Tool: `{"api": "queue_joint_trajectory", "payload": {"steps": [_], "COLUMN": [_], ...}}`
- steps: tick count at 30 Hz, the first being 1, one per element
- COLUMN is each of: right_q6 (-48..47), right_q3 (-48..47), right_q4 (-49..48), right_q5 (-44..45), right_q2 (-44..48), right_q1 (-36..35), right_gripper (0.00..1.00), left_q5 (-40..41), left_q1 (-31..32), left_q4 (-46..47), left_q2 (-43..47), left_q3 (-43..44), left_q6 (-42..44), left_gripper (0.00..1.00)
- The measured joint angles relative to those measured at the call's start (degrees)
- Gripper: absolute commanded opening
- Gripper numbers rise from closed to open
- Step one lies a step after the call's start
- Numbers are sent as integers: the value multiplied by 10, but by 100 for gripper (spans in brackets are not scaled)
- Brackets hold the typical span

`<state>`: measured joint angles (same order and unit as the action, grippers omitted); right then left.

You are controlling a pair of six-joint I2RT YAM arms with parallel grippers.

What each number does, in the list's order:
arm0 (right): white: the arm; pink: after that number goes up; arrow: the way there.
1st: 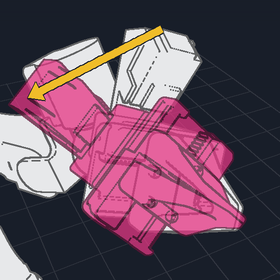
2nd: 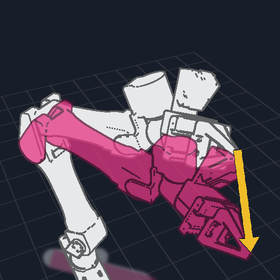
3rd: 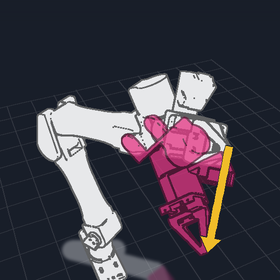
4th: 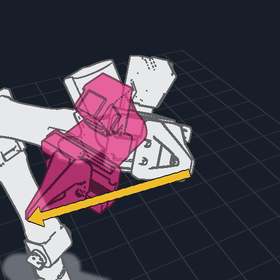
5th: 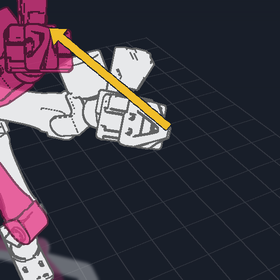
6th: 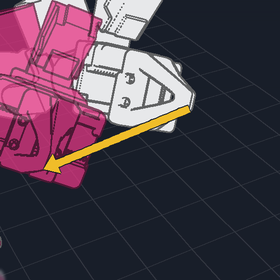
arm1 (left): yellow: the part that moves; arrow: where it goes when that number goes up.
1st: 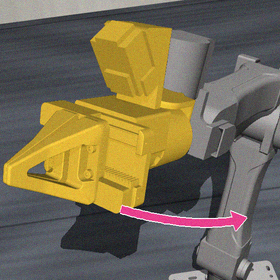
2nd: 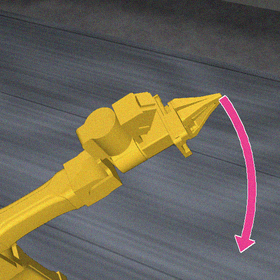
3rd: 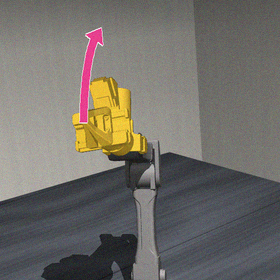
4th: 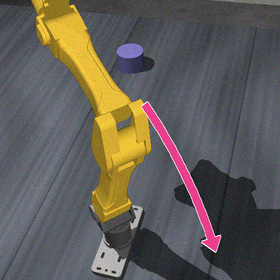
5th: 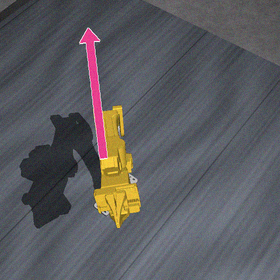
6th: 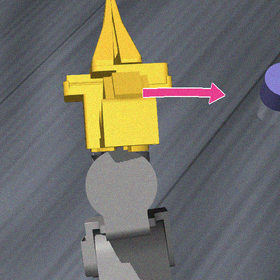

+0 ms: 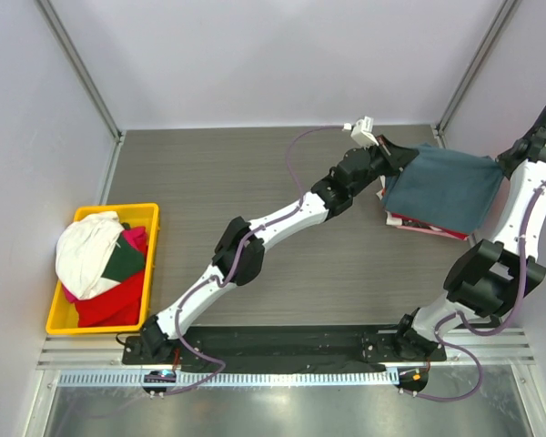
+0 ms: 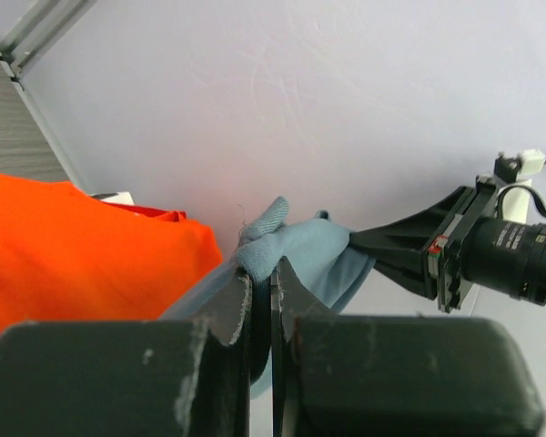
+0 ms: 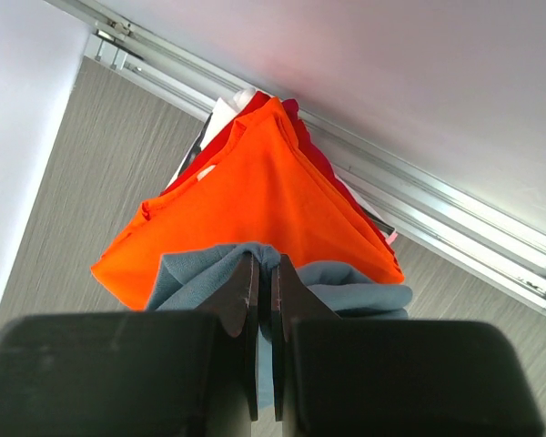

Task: Fold and stack the t-shirts
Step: Neatly place the folded tshirt to the corner

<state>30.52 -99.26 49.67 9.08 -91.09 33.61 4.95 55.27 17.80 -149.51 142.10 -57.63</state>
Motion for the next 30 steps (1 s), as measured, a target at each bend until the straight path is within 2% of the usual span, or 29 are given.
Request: {"api": "queue_joint_trajectory", "payload": {"steps": [9,12,13,14,15,16,17,19,20,22,23,27,30], "right_q6": [14,18,20,22,23,23,25,29,32,43,49,57,59], "right_q3": [-19,-29,-35,-38,-44,-54,-63,-86,-95,-118,-135,-214,-220], "right_q4": [-15,-21,-25,-27,-29,-30,-32,-40,-47,-52,-53,-53,-53], "right_q5": [-16,-21,-24,-25,-23,-13,-5,5,5,9,8,4,0], "right_q2": [-48,-66,-72,-81,-88,-100,-111,-138,-151,-174,-189,-251,-256], "right_q1": [-1,-3,-4,-5,-6,-6,-5,-5,-6,-10,-13,-30,-40], "right_gripper": [1,1,1,1,1,1,1,18,60,97,100,100,99], "left_q5": [36,60,70,80,100,124,146,178,191,202,200,177,165], "left_q1": [-6,-5,-5,-4,-4,-5,-8,-16,-23,-37,-47,-88,-115], "left_q4": [35,48,47,50,57,63,69,77,85,99,110,142,143], "left_q2": [-45,-66,-79,-90,-99,-105,-108,-110,-110,-109,-107,-59,-23], "left_q3": [23,47,64,80,89,93,94,95,95,94,87,-26,-95], "left_q6": [-21,-21,-20,-18,-16,-12,-3,7,17,24,24,35,56], "left_gripper": [0,4,34,48,56,83,100,100,100,100,100,100,100]}}
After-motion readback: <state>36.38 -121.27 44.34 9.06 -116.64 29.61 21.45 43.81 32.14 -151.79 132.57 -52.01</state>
